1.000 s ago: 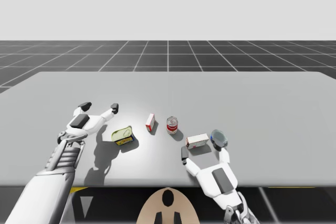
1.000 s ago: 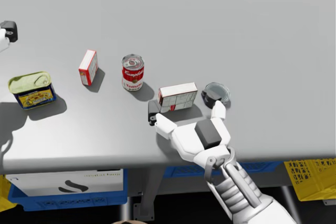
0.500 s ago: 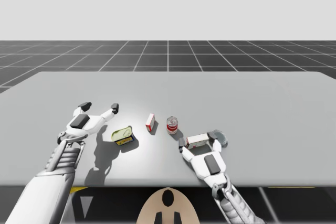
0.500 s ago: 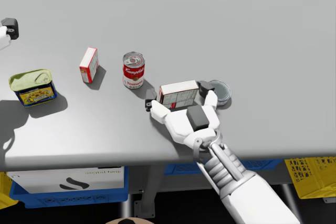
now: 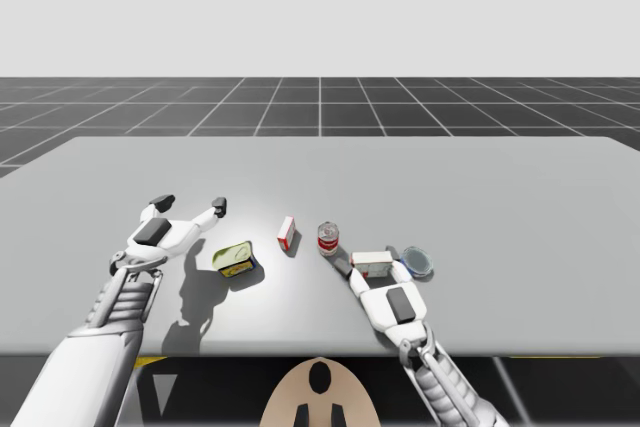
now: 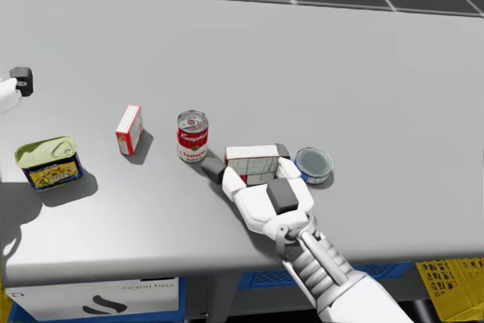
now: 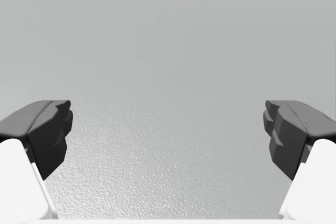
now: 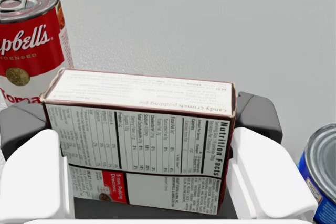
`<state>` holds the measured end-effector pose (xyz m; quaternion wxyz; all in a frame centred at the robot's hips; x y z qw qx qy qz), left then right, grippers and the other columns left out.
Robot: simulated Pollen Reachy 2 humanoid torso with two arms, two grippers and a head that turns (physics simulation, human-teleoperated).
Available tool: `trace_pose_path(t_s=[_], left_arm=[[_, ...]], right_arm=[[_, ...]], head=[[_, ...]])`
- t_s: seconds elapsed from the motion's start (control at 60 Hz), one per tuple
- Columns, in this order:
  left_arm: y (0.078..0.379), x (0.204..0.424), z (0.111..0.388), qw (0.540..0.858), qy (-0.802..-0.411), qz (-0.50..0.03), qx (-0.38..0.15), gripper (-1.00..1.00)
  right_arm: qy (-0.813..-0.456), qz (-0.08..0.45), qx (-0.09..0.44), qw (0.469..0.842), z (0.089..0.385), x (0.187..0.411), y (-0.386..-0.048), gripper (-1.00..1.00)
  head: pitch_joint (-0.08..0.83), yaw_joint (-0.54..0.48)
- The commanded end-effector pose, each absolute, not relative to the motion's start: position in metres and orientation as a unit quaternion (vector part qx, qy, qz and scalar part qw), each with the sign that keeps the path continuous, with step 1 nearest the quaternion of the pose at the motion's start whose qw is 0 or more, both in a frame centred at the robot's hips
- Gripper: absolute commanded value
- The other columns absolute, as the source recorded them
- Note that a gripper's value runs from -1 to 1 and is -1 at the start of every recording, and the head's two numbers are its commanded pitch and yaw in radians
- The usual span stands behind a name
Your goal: Pick up the pudding box and lift it.
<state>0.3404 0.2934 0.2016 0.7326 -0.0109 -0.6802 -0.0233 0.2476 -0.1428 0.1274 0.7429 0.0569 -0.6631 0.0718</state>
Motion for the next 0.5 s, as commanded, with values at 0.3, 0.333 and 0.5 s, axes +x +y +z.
trace_pose_path(t_s=[0.3, 0.333, 0.5], left_arm=[[0.2927, 0.3405, 0.2009, 0.734, -0.678, -0.024, -0.010, -1.00], [0.2928, 0.3405, 0.2009, 0.734, -0.678, -0.024, -0.010, -1.00], [0.2928, 0.3408, 0.2006, 0.735, -0.678, -0.023, -0.010, -1.00]], right_arm=[[-0.654, 0.050, 0.089, 0.750, 0.1219, 0.2387, -0.1202, 1.00], [-0.654, 0.051, 0.089, 0.749, 0.1219, 0.2385, -0.1200, 1.00], [-0.658, 0.053, 0.090, 0.745, 0.1258, 0.2367, -0.1198, 1.00]], head=[[0.409, -0.18], [0.401, -0.18], [0.367, -0.18]])
